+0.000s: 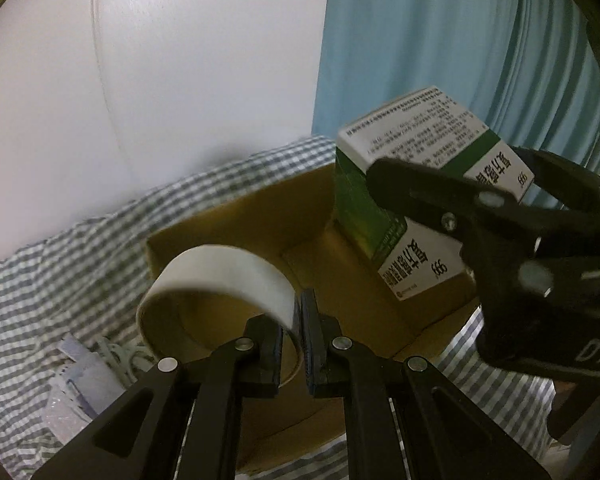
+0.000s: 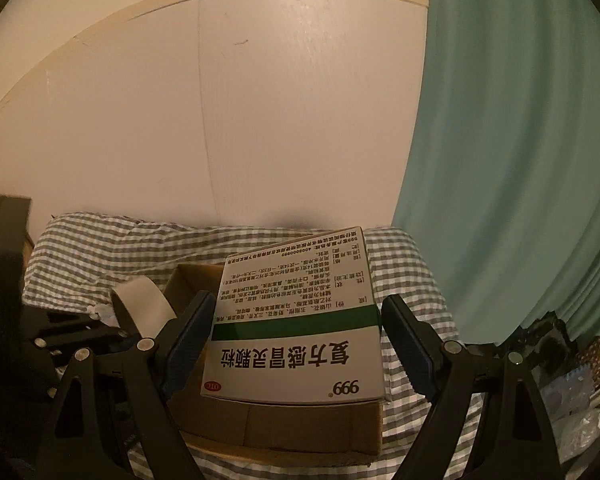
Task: Organize objects
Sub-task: 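Carry the medicine box and tape roll into the cardboard box and release both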
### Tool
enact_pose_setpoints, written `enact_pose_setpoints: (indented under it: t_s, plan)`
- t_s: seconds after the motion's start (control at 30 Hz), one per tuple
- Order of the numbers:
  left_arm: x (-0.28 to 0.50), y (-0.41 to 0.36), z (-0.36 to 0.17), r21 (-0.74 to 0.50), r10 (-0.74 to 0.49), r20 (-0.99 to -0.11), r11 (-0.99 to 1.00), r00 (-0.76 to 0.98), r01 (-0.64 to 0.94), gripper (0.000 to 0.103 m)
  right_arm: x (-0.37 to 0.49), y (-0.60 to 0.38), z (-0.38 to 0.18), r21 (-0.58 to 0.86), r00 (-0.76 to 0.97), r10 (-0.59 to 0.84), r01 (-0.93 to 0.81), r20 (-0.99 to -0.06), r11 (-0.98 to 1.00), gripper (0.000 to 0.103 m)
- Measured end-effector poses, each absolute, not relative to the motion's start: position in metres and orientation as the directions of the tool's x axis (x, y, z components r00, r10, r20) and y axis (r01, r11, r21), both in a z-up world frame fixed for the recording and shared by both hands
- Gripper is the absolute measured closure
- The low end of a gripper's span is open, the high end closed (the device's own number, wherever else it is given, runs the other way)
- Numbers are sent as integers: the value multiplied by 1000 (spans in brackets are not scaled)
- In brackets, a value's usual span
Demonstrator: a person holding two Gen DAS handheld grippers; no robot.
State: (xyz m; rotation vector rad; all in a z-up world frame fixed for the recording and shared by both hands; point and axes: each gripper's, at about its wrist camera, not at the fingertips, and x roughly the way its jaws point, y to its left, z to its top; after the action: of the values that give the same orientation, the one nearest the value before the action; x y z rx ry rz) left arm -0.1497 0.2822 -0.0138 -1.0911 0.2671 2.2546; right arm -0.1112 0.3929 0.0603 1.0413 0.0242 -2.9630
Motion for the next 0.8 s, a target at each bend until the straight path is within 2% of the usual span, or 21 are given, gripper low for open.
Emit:
enact_pose_setpoints:
  t_s: [0.07, 0.17, 0.23, 0.3, 0.4, 0.57, 0.67, 0.8]
  plan:
    - [-143, 289, -14, -98, 446, -771, -789, -455, -607, 90, -113, 394, 59, -1, -777, -1, 2, -630, -1000, 18]
    - [-145, 287, -15, -101, 440, -784, -787, -439, -609, 66, -123, 391, 60, 26, -767, -15, -2, -642, -1000, 18]
    - [-140, 285, -10, -73, 426, -779, -790, -460, -609, 36, -125, 389, 60, 31, -763, -13, -9, -646, -999, 18]
    - [-136, 279, -4, -56, 421, -770, -793, -479, -606, 27, -121, 390, 65, 14, -771, 9, -24, -637, -1000, 17]
    - [-133, 267, 1, -59, 414, -776, -798, -476, -599, 24, -116, 387, 69, 9, -772, 29, -45, -635, -999, 12]
    - [-116, 220, 17, 0, 355, -767, -832, -534, -554, 24, -93, 397, 79, 44, -774, 39, -86, -632, -995, 12]
    - [-95, 191, 46, 17, 330, -747, -858, -577, -514, 24, -74, 382, 91, 50, -783, 32, -80, -622, -995, 12]
    - [-88, 135, 63, 55, 270, -707, -900, -653, -432, 10, -40, 355, 112, 6, -807, 31, -43, -590, -999, 12]
